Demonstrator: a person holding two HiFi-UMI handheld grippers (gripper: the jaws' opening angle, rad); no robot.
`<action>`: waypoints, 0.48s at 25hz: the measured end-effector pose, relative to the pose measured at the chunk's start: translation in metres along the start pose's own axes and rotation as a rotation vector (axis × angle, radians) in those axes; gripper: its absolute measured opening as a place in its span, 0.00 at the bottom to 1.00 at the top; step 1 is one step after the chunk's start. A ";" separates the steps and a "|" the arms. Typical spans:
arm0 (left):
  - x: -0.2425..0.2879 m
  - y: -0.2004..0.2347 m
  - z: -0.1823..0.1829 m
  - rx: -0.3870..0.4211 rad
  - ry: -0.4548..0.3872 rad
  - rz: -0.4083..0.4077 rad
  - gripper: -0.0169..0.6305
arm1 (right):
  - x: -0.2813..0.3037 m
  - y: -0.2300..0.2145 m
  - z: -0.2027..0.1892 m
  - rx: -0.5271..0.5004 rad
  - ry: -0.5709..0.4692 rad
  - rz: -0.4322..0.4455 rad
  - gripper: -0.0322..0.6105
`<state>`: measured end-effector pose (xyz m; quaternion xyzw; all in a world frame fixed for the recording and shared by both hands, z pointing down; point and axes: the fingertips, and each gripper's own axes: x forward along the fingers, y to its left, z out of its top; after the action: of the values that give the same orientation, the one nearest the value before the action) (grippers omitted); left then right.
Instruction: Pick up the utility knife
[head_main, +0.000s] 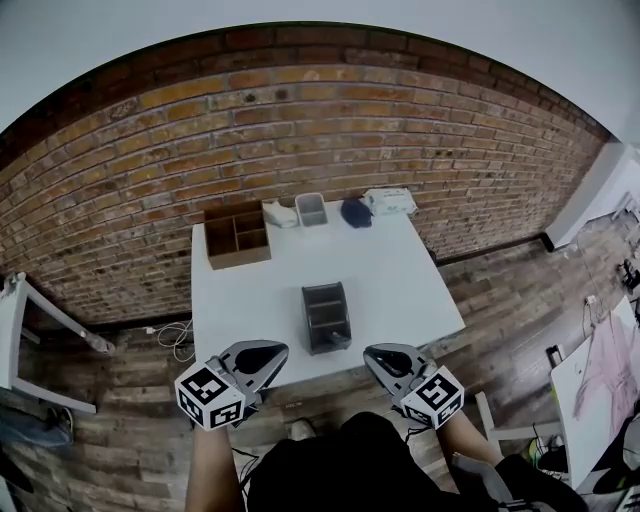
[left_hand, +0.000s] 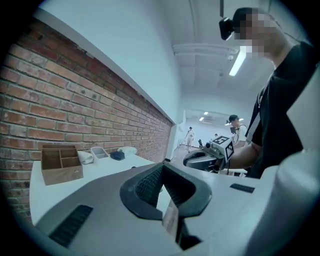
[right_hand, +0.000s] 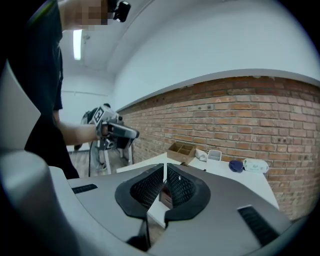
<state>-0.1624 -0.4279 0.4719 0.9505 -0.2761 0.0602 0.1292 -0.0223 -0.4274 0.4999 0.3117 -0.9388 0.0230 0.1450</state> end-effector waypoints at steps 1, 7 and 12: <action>0.002 0.002 -0.002 -0.001 0.007 -0.009 0.02 | 0.006 0.000 -0.005 -0.049 0.028 0.015 0.06; 0.012 0.007 -0.001 -0.070 -0.001 -0.076 0.02 | 0.046 -0.002 -0.048 -0.315 0.227 0.175 0.31; 0.023 0.008 -0.009 -0.009 0.070 -0.087 0.02 | 0.073 -0.009 -0.099 -0.594 0.441 0.252 0.32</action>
<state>-0.1477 -0.4440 0.4867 0.9583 -0.2301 0.0863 0.1457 -0.0467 -0.4637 0.6154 0.1259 -0.8817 -0.1658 0.4233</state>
